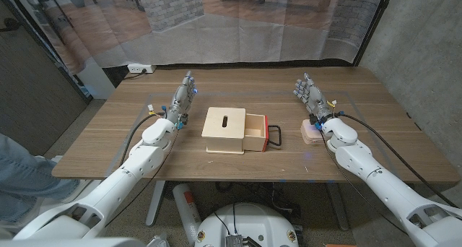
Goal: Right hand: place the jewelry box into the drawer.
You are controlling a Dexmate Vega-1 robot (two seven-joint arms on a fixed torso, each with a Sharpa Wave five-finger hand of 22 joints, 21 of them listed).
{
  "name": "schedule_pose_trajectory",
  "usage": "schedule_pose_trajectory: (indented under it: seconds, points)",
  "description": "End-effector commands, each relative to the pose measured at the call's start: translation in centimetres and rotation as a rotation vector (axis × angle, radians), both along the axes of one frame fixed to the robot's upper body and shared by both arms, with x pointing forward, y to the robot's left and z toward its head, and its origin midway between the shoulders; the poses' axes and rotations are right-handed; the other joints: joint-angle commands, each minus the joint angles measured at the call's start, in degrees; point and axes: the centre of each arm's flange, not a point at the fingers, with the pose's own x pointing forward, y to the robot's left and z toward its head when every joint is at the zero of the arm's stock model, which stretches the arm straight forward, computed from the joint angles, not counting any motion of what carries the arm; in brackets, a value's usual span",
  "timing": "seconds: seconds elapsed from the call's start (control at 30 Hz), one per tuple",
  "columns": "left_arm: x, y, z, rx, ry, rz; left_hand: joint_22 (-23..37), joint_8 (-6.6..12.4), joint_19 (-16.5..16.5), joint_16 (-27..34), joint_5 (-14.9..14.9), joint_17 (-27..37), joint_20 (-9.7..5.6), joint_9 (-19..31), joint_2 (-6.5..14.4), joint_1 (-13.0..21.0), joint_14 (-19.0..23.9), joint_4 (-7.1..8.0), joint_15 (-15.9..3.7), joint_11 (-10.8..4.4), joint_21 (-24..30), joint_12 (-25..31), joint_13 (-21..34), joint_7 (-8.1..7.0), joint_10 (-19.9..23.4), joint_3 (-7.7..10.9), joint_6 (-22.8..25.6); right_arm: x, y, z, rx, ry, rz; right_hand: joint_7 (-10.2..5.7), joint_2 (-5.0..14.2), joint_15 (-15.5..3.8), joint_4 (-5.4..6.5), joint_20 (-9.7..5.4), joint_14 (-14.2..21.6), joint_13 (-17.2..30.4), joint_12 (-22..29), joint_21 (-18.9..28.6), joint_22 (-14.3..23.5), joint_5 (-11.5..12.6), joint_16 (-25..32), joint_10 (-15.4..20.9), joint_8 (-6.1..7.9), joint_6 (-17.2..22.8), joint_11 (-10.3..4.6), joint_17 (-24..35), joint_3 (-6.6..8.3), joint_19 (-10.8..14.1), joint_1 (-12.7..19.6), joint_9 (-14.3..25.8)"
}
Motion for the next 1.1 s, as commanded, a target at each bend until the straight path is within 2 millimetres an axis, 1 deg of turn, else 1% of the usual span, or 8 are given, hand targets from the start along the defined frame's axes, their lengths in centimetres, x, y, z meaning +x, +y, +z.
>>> schedule_pose_trajectory:
  seconds: [0.03,0.27,0.67,0.8,1.1]
  points:
    - [-0.2,-1.3,-0.1,-0.001,-0.010,-0.028,0.23,0.43,-6.90,0.40,0.27,0.22,-0.67,0.20,0.26,0.62,-5.54,0.52,-0.10,-0.06,0.29,0.46,0.18,-0.10,-1.02,-0.15,-0.51,-0.7,0.1,-1.4,0.023,0.013,-0.002,-0.40,-0.10,-0.07,-0.08,-0.68,0.52,0.11,0.43,0.35,0.27,0.34,0.34,0.73,0.31,0.31,-0.26,0.19,0.43,0.40,0.51,0.13]
    - [0.1,-1.3,-0.2,-0.010,-0.006,-0.033,0.23,0.54,-6.97,0.44,0.29,0.21,-0.50,0.20,0.49,0.75,-5.48,0.51,-0.08,-0.13,0.33,0.56,0.18,-0.10,-0.87,-0.14,-0.31,-0.8,0.2,-1.7,0.034,0.014,0.000,-0.69,-0.05,-0.08,-0.15,-0.55,0.62,0.11,0.41,0.30,0.27,0.35,0.33,0.73,0.35,0.36,-0.32,0.15,0.45,0.41,0.58,0.14]
    - [0.2,-1.6,0.3,0.026,0.000,-0.033,0.23,0.56,-6.99,0.46,0.29,0.21,-0.89,0.20,0.77,0.93,-5.49,0.49,0.04,0.19,0.40,0.58,0.17,-0.04,-0.95,-0.14,-0.30,-1.4,0.1,-1.0,0.005,-0.015,-0.033,-0.89,0.00,-0.30,-0.32,-0.56,0.90,0.11,0.56,0.26,0.26,0.38,0.36,1.18,0.49,0.63,-0.47,0.09,0.49,0.52,0.75,0.14]
    - [0.1,-1.7,0.4,0.033,0.004,-0.031,0.23,0.58,-7.08,0.46,0.28,0.21,-0.89,0.20,0.86,0.99,-5.50,0.48,0.04,0.26,0.38,0.59,0.17,0.05,-0.98,-0.14,-0.26,-2.2,0.3,-0.3,-0.048,-0.040,-0.063,-1.13,0.02,-0.47,-0.44,-0.56,1.04,0.11,0.63,0.25,0.26,0.41,0.37,1.40,0.61,0.93,-0.61,0.05,0.53,0.58,0.90,0.15]
    - [-1.0,-1.6,1.0,0.061,-0.012,-0.020,0.24,0.61,-7.17,0.48,0.26,0.20,-0.68,0.20,1.07,1.15,-5.49,0.45,0.10,0.31,0.41,0.68,0.17,0.07,-0.84,-0.15,-0.23,-3.7,0.1,0.9,-0.099,-0.080,-0.086,-1.54,0.06,-0.60,-0.72,-0.39,1.05,0.11,0.59,0.09,0.24,0.47,0.28,1.41,0.61,0.93,-0.80,-0.02,0.65,0.38,1.27,0.16]
